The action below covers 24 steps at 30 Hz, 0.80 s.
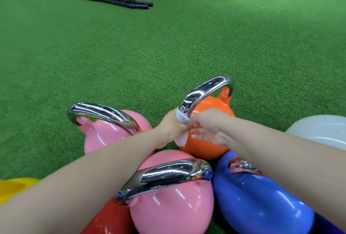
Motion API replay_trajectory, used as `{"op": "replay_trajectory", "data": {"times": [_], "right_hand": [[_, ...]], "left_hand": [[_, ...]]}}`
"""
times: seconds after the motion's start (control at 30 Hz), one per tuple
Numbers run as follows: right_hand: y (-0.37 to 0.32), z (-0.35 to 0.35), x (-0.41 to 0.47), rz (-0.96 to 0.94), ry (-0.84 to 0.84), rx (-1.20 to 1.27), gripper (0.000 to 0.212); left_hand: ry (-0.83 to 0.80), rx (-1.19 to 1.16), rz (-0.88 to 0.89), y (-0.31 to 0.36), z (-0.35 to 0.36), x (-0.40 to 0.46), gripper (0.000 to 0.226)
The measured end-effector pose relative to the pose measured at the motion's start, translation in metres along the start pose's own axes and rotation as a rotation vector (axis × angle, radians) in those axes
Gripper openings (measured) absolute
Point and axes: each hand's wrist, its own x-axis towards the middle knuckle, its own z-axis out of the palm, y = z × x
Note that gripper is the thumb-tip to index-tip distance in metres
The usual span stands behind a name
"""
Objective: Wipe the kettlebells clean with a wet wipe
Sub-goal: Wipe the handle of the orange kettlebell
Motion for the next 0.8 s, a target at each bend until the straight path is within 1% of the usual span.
{"op": "replay_trajectory", "data": {"times": [0.1,0.17,0.23,0.27,0.33,0.37,0.43,0.47,0.5,0.53,0.6,0.63,0.67,0.7,0.73,0.8], "right_hand": [[0.001,0.004,-0.001,0.020,0.046,0.050,0.028],[0.004,0.003,-0.002,0.038,0.057,0.109,0.030],[0.007,0.002,-0.005,0.075,0.042,0.177,0.026],[0.009,0.002,-0.006,0.083,0.049,0.202,0.024],[0.013,0.002,-0.006,0.081,0.083,0.261,0.032],[0.015,0.002,-0.007,0.070,0.102,0.292,0.034],[0.015,0.001,-0.011,0.043,0.143,0.331,0.029],[0.015,-0.003,-0.013,0.022,0.161,0.309,0.027],[0.014,-0.006,-0.017,0.006,0.167,0.274,0.024],[0.012,-0.008,-0.019,-0.012,0.171,0.253,0.027],[0.010,-0.012,-0.025,-0.101,0.245,0.215,0.037],[0.012,-0.014,-0.026,-0.131,0.288,0.238,0.037],[0.015,-0.017,-0.027,-0.143,0.303,0.308,0.034],[0.018,-0.015,-0.028,-0.133,0.253,0.391,0.027],[0.019,-0.012,-0.028,-0.121,0.190,0.446,0.022],[0.021,-0.005,-0.026,-0.118,0.100,0.488,0.032]], "left_hand": [[0.052,-0.084,-0.025,-0.001,0.004,-0.001,0.028],[0.062,-0.111,-0.038,0.000,0.007,-0.001,0.020],[0.067,-0.128,-0.057,0.002,0.008,0.001,0.015],[0.063,-0.132,-0.059,0.004,0.007,0.001,0.018],[0.047,-0.136,-0.063,0.008,0.005,0.001,0.024],[0.044,-0.136,-0.075,0.012,0.004,0.001,0.037],[0.042,-0.095,-0.144,0.021,0.003,-0.002,0.076],[0.039,-0.043,-0.180,0.028,0.002,-0.007,0.087],[0.024,-0.008,-0.208,0.033,0.001,-0.009,0.093],[-0.005,-0.013,-0.218,0.038,-0.001,-0.011,0.097],[-0.066,-0.096,-0.226,0.050,-0.006,-0.013,0.102],[-0.092,-0.142,-0.236,0.055,-0.008,-0.013,0.100],[-0.112,-0.172,-0.238,0.058,-0.009,-0.013,0.089],[-0.113,-0.181,-0.245,0.059,-0.010,-0.014,0.077],[-0.101,-0.184,-0.252,0.060,-0.011,-0.016,0.069],[-0.058,-0.161,-0.244,0.059,-0.009,-0.020,0.073]]}}
